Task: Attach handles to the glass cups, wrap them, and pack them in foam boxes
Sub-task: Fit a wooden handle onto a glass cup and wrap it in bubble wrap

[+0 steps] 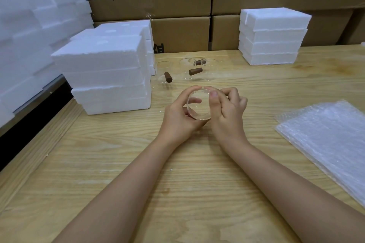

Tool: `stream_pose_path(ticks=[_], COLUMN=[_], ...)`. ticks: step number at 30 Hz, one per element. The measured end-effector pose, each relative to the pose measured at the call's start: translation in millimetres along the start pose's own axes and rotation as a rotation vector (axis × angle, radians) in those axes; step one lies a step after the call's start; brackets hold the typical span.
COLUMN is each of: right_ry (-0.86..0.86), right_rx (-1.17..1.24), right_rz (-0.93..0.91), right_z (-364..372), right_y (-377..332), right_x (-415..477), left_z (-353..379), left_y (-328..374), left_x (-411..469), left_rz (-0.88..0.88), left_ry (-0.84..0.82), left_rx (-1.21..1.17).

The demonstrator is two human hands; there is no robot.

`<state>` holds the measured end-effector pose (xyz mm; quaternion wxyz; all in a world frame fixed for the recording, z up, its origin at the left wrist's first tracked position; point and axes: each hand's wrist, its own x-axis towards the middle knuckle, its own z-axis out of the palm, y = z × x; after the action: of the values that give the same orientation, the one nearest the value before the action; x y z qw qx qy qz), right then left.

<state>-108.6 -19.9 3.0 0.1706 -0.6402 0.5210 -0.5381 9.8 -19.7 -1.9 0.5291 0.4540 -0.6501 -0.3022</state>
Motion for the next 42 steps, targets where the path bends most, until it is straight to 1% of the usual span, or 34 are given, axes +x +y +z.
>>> stream_pose_path(ticks=[3, 11, 13, 16, 20, 25, 27, 29, 31, 32, 34, 35, 36, 38, 42], right_ry=[0.012, 0.01, -0.003, -0.013, -0.012, -0.032, -0.001, 0.099, 0.218, 0.239, 0.163, 0.114, 0.091, 0.089, 0.096], right_rx=[0.042, -0.015, -0.059, -0.111, -0.144, -0.14, -0.049, 0.134, 0.29, 0.364, 0.575, 0.689, 0.777, 0.87, 0.909], right_rz=[0.049, 0.208, 0.187, 0.105, 0.004, -0.036, -0.029, 0.036, 0.188, 0.291, 0.48, 0.537, 0.561, 0.553, 0.503], right_z=[1, 0, 0, 1, 2, 1, 0, 0, -1, -2, -3, -3, -3, -2, -2], right_y=[1, -3, -6, -8, -5, -1, -1, -2, -2, -1, 1, 3, 5, 7, 9], right_x=[1, 3, 1, -2, -5, -5, -8, -10, -9, -6, -1, 1, 3, 5, 7], left_z=[0, 2, 1, -2, -4, -3, -3, -4, -4, -4, -3, -2, -1, -1, 1], left_y=[0, -6, -9, -11, -13, -15, -13, -11, -9, -9, -9, -9, -9, -8, -8], left_x=[0, 1, 2, 4, 7, 8, 7, 5, 4, 4, 5, 5, 5, 5, 6], left_rz=[0.024, 0.051, 0.044, 0.05, 0.028, -0.003, 0.001, 0.028, 0.08, 0.103, 0.136, 0.147, 0.155, 0.166, 0.169], left_ry=[0.002, 0.001, 0.005, 0.008, 0.008, 0.004, 0.015, 0.014, 0.029, 0.046, 0.073, 0.072, 0.063, 0.048, 0.033], left_rx=[0.065, 0.14, 0.142, 0.164, 0.054, -0.038, -0.05, -0.045, -0.017, -0.008, 0.004, 0.008, 0.011, 0.016, 0.018])
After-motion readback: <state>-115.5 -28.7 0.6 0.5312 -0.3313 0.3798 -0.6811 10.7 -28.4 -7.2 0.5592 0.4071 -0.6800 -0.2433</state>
